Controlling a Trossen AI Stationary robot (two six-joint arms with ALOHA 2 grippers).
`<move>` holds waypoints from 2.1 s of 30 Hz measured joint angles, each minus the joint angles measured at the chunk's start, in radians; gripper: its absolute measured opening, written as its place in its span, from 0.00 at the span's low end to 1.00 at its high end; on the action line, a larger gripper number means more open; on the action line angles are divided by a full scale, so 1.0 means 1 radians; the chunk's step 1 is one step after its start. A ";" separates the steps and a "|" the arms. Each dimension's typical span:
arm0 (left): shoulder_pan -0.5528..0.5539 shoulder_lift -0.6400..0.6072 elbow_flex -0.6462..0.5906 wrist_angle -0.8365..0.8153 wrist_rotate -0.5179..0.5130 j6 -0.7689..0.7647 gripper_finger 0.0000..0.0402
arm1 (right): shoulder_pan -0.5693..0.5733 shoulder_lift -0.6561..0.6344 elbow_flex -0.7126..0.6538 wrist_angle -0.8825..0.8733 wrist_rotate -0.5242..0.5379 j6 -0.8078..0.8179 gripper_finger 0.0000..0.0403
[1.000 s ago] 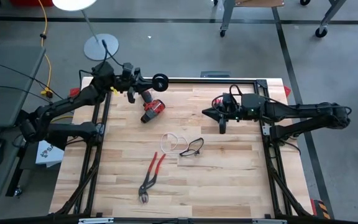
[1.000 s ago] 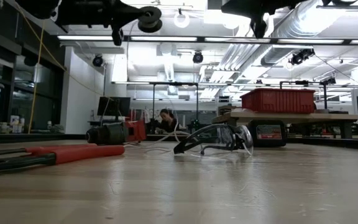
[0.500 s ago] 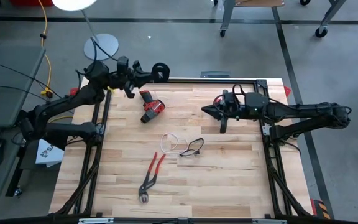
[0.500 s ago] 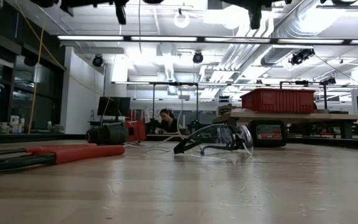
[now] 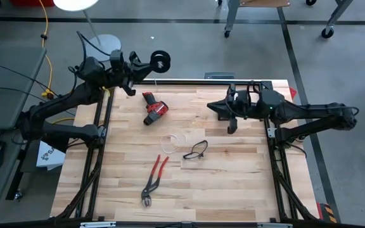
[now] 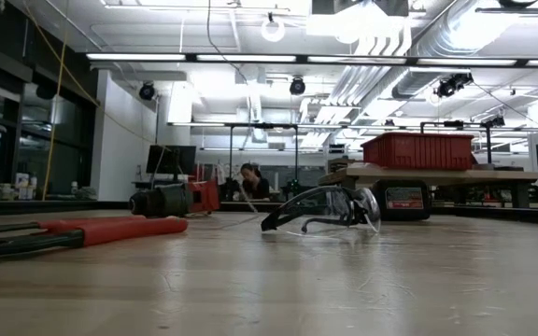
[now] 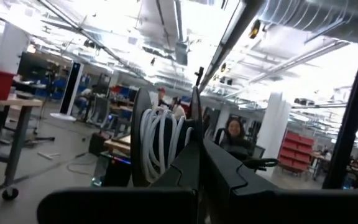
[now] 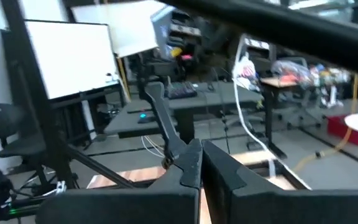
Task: Coil cords
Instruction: Coil the white wire onto the black spool
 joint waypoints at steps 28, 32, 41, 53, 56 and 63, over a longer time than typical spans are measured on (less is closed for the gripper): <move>-0.004 0.021 0.203 -0.386 0.121 0.298 0.00 | 0.024 0.138 0.152 -0.021 0.038 0.094 0.00; -0.004 0.046 0.203 -0.347 0.114 0.276 0.00 | 0.024 0.132 0.153 -0.022 0.028 0.073 0.00; -0.007 0.063 0.203 -0.273 0.095 0.257 0.00 | 0.023 0.115 0.154 -0.024 0.013 0.050 0.00; -0.010 0.063 0.203 -0.291 0.042 0.246 0.00 | 0.023 0.116 0.154 -0.039 0.010 0.011 0.00; -0.021 0.063 0.203 -0.317 0.036 0.253 0.00 | 0.024 0.115 0.154 -0.061 0.008 -0.002 0.00; -0.087 0.063 0.202 -0.265 0.033 0.131 0.00 | 0.023 0.131 0.154 -0.067 -0.067 0.041 0.00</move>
